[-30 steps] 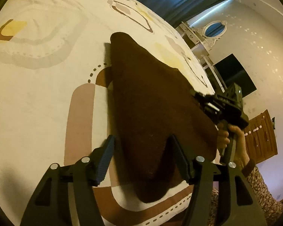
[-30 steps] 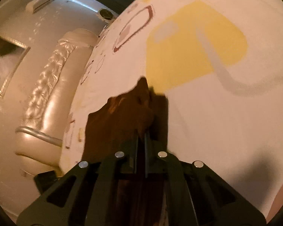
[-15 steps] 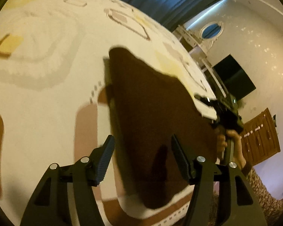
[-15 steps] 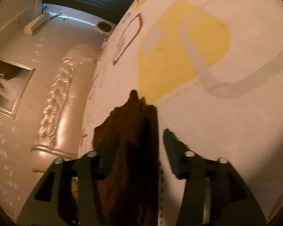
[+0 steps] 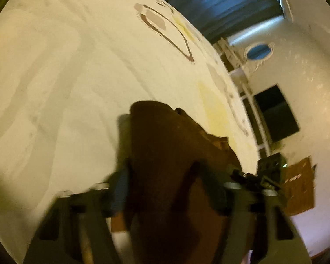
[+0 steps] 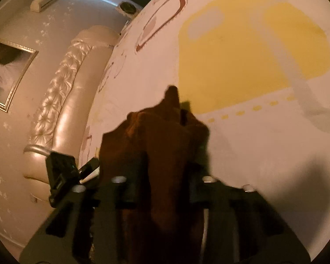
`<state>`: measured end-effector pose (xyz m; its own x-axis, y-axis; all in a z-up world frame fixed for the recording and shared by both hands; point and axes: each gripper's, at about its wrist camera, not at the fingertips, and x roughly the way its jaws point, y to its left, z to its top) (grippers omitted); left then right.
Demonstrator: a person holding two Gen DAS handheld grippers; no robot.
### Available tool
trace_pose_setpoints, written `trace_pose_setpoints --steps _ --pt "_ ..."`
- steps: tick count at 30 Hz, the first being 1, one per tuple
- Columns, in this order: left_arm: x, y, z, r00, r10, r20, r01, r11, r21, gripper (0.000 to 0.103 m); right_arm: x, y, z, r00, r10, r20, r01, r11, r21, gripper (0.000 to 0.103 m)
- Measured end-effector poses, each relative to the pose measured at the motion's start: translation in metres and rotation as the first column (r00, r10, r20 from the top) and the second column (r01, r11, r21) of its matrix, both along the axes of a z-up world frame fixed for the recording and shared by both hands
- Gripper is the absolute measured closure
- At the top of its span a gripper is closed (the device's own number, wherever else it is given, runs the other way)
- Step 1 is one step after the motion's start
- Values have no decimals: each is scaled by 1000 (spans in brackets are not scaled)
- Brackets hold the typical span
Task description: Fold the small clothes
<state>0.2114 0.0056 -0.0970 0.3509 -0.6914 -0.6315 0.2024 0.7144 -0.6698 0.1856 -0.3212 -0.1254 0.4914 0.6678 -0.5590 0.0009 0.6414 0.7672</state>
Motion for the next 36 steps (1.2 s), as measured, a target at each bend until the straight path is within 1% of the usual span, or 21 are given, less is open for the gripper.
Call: trace_pose_setpoints --steps 1,3,6,8,10,13,17,20,22,25,26,27,28,29,31,33,34,35,36 --pt "0 -4 -1 1000 -13 4 13 1000 28 73 -1 -1 0 1000 -11 11 11 1000 -2 81" --pt "0 -8 0 999 -25 25 24 998 56 81 -4 -2 2 999 -30 35 30 1000 -9 83" --pt "2 -13 9 997 -31 71 24 995 99 85 -6 -6 7 996 -52 77 54 998 -32 85" --pt "8 -21 16 995 -41 95 28 990 137 86 -3 -8 12 992 -74 100 78 996 -43 85" --pt "16 -29 19 994 -43 101 27 987 160 86 0 -11 13 990 -93 105 97 994 -39 85" --pt "24 -36 19 994 -39 102 22 986 163 86 7 -17 15 988 -116 106 121 992 -41 85" --pt "33 -39 11 997 -14 69 5 990 141 86 9 -27 16 984 -139 107 145 989 -44 87" --pt "36 -43 10 997 -24 76 12 987 158 85 13 -30 14 986 -135 99 141 988 -56 87" --pt "36 -43 10 997 -31 77 19 987 161 84 13 -31 9 988 -129 80 133 990 -43 85" --pt "33 -35 12 997 -49 61 40 990 133 81 7 -40 2 989 -140 43 138 990 35 73" --pt "29 -31 13 996 -60 60 52 990 132 80 3 -44 0 989 -143 32 141 988 61 68" --pt "24 -27 14 996 -71 59 63 989 131 75 -4 -46 -2 990 -138 22 135 987 90 65" --pt "20 -25 15 995 -81 58 73 989 125 70 -9 -47 -2 991 -131 20 128 987 96 62" --pt "10 -21 15 993 -105 49 99 988 116 67 -14 -47 -3 993 -118 16 116 989 97 60" --pt "-4 -17 14 990 -134 45 129 986 111 59 -30 -44 -3 997 -76 13 74 992 106 56" --pt "-26 -10 13 989 -146 38 143 986 84 53 -45 -37 -1 999 -37 17 35 994 107 52" --pt "-34 -7 12 990 -142 27 140 988 66 52 -54 -32 0 1000 -17 21 15 994 104 49" --pt "-45 -3 10 991 -133 7 133 991 32 52 -61 -28 1 1000 -2 23 0 994 107 47" --pt "-52 0 9 992 -125 -6 125 992 8 52 -66 -25 1 1000 10 23 -12 994 110 46"
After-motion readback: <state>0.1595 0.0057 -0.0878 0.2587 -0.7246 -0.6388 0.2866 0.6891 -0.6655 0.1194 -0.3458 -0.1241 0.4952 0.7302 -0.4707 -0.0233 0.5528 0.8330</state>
